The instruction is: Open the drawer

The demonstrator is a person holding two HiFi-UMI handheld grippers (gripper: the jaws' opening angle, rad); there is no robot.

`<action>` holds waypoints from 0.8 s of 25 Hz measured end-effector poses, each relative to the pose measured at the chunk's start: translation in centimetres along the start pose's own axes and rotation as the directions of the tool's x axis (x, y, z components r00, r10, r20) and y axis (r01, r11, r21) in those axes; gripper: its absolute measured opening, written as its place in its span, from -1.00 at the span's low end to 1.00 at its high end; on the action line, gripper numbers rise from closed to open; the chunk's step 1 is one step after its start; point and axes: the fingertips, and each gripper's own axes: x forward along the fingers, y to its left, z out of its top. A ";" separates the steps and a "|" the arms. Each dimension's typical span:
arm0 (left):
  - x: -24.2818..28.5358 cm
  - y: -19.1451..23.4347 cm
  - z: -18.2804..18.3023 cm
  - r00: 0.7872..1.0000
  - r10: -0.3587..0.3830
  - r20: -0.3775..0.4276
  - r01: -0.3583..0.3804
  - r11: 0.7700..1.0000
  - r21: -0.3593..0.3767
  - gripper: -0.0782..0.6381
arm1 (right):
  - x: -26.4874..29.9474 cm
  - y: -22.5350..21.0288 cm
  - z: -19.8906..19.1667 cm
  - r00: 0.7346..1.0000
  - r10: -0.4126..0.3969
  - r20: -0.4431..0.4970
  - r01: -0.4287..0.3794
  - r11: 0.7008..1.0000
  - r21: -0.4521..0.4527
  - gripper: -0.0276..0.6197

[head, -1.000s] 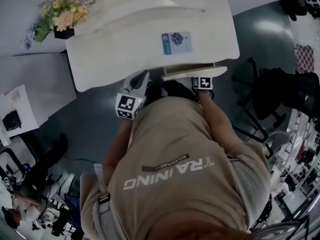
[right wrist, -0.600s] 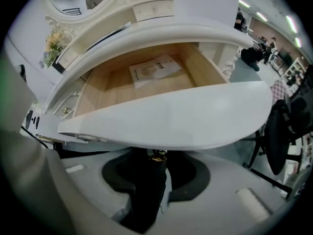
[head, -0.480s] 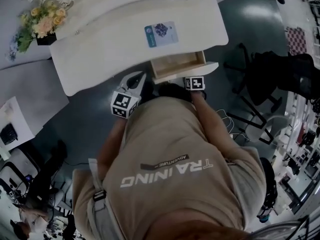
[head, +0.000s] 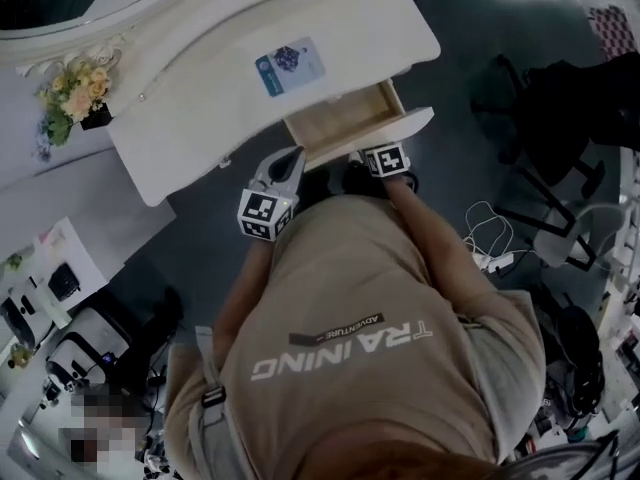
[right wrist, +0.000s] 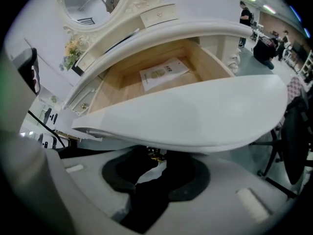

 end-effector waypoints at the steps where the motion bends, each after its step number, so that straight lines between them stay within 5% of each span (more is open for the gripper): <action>1: 0.7 -1.0 0.0 1.000 0.004 -0.002 -0.004 1.000 -0.019 -0.76 | -0.3 -0.2 0.0 1.000 0.011 0.019 -0.011 1.000 -0.005 -0.50; 9: 3.7 -9.4 -0.4 0.998 -0.003 -0.063 0.004 1.000 0.026 -0.76 | -1.5 -1.1 -1.7 0.988 0.141 0.065 -0.138 0.989 -0.048 -0.50; 15: 4.1 -10.5 -0.2 0.998 0.044 -0.051 -0.041 0.997 0.073 -0.76 | -1.4 -2.7 -2.0 0.987 0.134 0.093 -0.130 0.990 -0.051 -0.50; 20: 2.1 -10.9 -1.3 0.998 0.055 -0.037 -0.054 0.998 0.030 -0.76 | -2.2 -1.9 -3.5 0.991 0.122 0.052 -0.119 0.991 -0.058 -0.50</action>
